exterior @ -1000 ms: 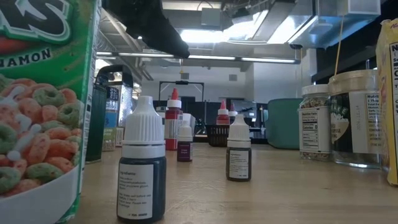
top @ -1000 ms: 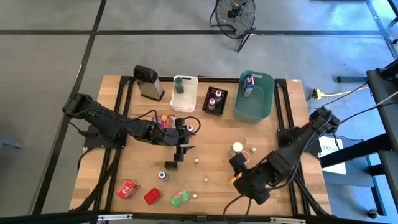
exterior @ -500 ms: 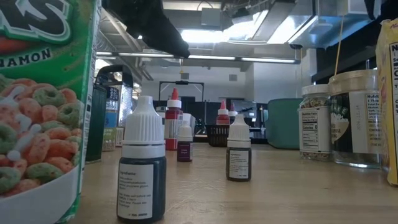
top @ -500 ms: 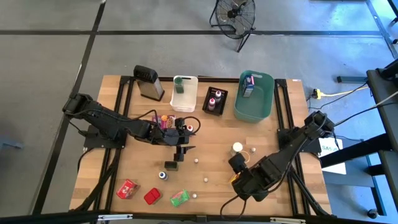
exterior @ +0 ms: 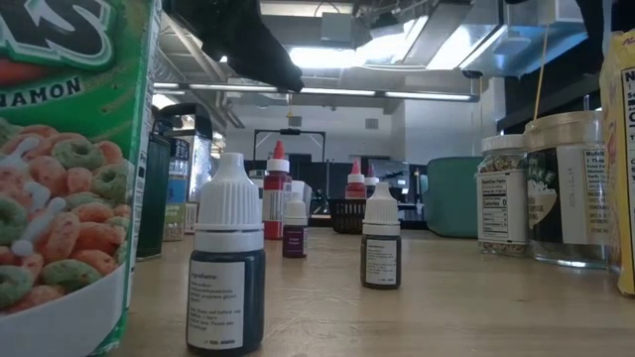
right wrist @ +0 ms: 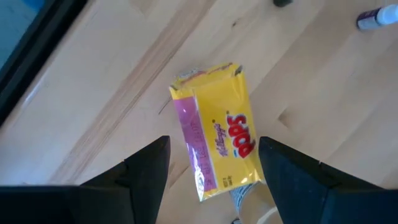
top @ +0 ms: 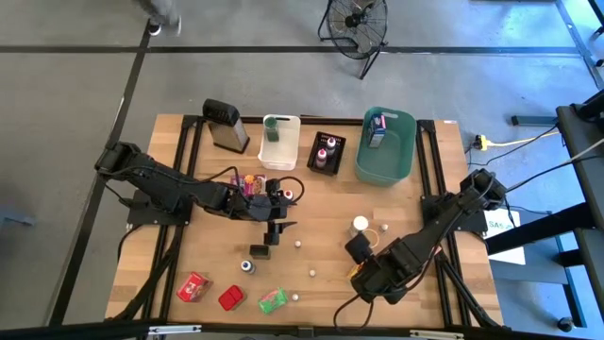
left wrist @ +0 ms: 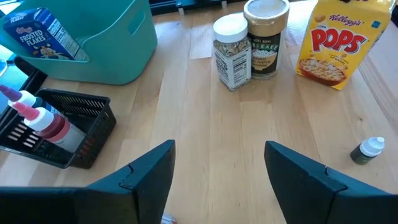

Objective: Pick & Place Kitchen Items
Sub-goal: Put the yellow cereal box into the green bin

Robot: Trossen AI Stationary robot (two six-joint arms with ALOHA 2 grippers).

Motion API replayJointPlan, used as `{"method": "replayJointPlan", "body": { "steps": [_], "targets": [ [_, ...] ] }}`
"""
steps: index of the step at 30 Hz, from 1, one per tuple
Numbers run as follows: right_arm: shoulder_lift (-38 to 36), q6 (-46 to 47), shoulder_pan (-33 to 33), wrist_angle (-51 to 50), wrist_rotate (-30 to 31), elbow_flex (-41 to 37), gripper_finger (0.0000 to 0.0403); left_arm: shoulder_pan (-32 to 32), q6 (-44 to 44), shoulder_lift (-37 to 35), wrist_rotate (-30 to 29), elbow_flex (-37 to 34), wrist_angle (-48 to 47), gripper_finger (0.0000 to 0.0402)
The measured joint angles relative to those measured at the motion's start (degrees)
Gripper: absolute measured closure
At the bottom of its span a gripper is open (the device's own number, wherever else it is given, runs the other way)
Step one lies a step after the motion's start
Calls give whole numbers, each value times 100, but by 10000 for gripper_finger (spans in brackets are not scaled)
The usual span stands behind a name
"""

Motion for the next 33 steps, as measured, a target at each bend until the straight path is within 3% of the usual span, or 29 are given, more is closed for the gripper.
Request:
{"method": "replayJointPlan", "body": {
  "steps": [9, 20, 33],
  "targets": [
    [124, -206, -90, 193, -73, -14, 156, 0, 2, 0, 0, 0, 1, 158],
    [144, -332, -261, 728, -459, -558, 159, -2, 8, 0, 2, 0, 45, 158],
    [144, -420, -261, 743, -542, -557, 236, 0, 16, 0, 2, 0, 90, 158]
  ]
}}
